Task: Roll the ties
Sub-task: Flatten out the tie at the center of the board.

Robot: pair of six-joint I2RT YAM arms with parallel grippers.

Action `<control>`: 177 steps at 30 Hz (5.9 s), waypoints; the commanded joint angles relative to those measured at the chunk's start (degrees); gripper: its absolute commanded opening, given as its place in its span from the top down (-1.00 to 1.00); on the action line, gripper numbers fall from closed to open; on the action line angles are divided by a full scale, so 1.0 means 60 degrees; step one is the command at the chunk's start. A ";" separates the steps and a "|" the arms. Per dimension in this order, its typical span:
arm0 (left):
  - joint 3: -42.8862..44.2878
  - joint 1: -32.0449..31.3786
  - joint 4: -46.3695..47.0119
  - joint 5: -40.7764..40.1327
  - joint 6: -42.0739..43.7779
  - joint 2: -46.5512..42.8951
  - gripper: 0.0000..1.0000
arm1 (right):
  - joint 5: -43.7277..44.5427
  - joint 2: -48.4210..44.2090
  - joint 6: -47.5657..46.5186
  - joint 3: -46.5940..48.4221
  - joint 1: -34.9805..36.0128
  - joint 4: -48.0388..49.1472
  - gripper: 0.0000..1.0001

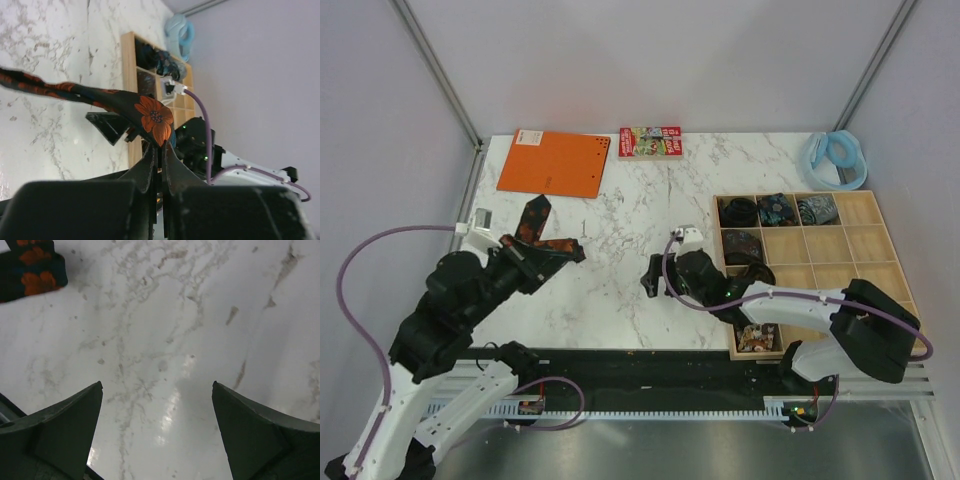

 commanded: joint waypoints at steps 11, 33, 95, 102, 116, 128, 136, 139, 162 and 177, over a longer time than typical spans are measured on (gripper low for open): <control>0.4823 -0.0004 -0.2189 -0.2811 0.0717 0.0417 0.97 | -0.2651 0.4913 0.2312 0.7219 0.0040 -0.1600 -0.96; 0.4941 -0.0033 -0.5354 -0.4923 -0.0148 -0.1679 0.96 | -0.4120 1.1204 0.4553 1.3380 0.0054 -0.2452 -0.76; 0.0710 -0.0224 -0.1240 -0.1070 0.1815 -0.2207 0.96 | -0.2053 0.7849 0.5888 0.7183 -0.3518 0.1460 1.00; -0.0213 -0.0224 -0.0171 -0.0383 0.1991 -0.1855 0.97 | -0.2039 0.7309 0.5521 0.6701 -0.4851 0.1342 1.00; -0.1986 -0.0224 0.1645 0.0409 0.2415 -0.0568 0.97 | -0.1424 0.6749 0.5521 0.5820 -0.6332 0.1812 1.00; -0.2163 -0.0209 0.2425 0.2135 0.3295 0.1543 0.97 | -0.2652 0.7557 0.4920 0.7432 -0.6786 0.0933 0.70; -0.1740 -0.0209 0.1300 0.2973 0.3939 0.2158 0.96 | -0.3327 0.5859 0.4803 0.6057 -0.6757 0.0289 -0.44; -0.1533 -0.0195 0.0712 0.2943 0.4100 0.2422 0.96 | -0.3444 0.4820 0.4833 0.5237 -0.6466 0.0185 -0.42; -0.1326 0.0800 -0.2776 0.4714 0.5067 0.3697 0.97 | -0.4484 0.3835 0.5462 0.4166 -0.1470 0.1165 0.31; -0.2294 0.1841 -0.3230 0.5551 0.5829 0.4737 0.95 | -0.4573 0.3792 0.6618 0.3405 0.0448 0.1972 0.42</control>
